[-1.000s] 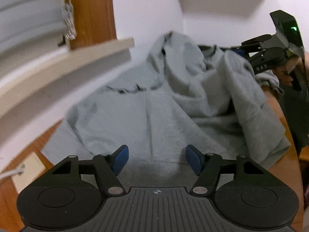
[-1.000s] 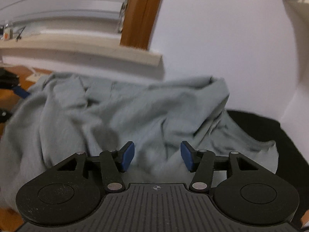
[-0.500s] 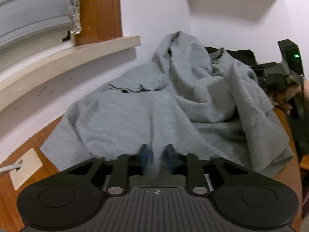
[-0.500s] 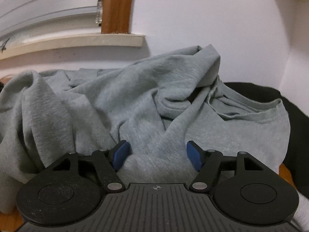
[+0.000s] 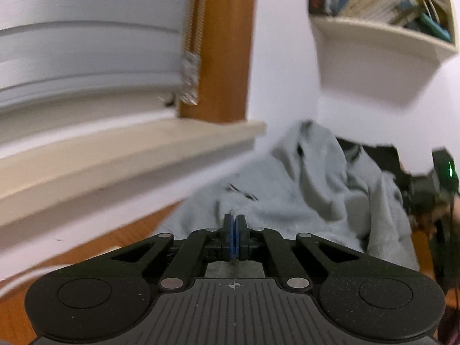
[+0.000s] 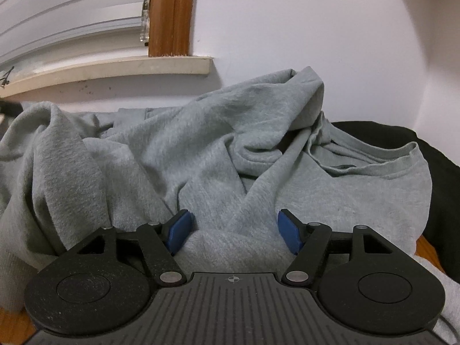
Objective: Fold clothes
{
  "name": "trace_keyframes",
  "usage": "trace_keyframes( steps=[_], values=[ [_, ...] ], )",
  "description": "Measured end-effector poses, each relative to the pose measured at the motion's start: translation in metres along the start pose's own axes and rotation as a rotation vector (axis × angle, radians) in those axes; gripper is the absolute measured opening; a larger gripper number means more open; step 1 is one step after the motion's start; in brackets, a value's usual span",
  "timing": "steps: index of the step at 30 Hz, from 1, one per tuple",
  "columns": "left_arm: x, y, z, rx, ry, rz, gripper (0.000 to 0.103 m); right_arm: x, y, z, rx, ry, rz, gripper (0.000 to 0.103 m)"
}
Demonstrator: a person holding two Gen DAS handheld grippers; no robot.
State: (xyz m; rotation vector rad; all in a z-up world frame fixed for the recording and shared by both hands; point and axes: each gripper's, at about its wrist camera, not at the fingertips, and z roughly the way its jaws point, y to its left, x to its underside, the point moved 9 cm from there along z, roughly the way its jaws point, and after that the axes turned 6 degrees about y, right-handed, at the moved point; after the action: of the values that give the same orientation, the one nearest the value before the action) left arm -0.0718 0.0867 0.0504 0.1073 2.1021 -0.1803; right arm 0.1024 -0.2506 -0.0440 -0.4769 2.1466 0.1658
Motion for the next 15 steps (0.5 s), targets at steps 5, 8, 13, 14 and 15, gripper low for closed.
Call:
trace_keyframes(
  steps=[5, 8, 13, 14, 15],
  values=[
    [0.029, -0.033, 0.008, 0.093, 0.118, 0.088, 0.002, 0.000, -0.002, 0.000, -0.010, 0.001, 0.009, 0.066],
    [0.040, -0.047, 0.010, 0.132, 0.155, 0.102, 0.006, 0.000, -0.002, 0.001, -0.012, 0.002, 0.009, 0.066],
    [0.031, -0.025, 0.003, 0.070, 0.116, 0.057, 0.049, 0.000, -0.003, 0.001, -0.015, 0.000, 0.009, 0.066],
    [0.030, -0.021, 0.004, 0.043, 0.114, 0.057, 0.060, 0.001, -0.003, 0.000, -0.016, 0.000, 0.010, 0.066],
    [0.030, -0.017, 0.007, 0.022, 0.115, 0.054, 0.062, 0.001, -0.003, 0.000, -0.016, 0.000, 0.011, 0.066]
  ],
)
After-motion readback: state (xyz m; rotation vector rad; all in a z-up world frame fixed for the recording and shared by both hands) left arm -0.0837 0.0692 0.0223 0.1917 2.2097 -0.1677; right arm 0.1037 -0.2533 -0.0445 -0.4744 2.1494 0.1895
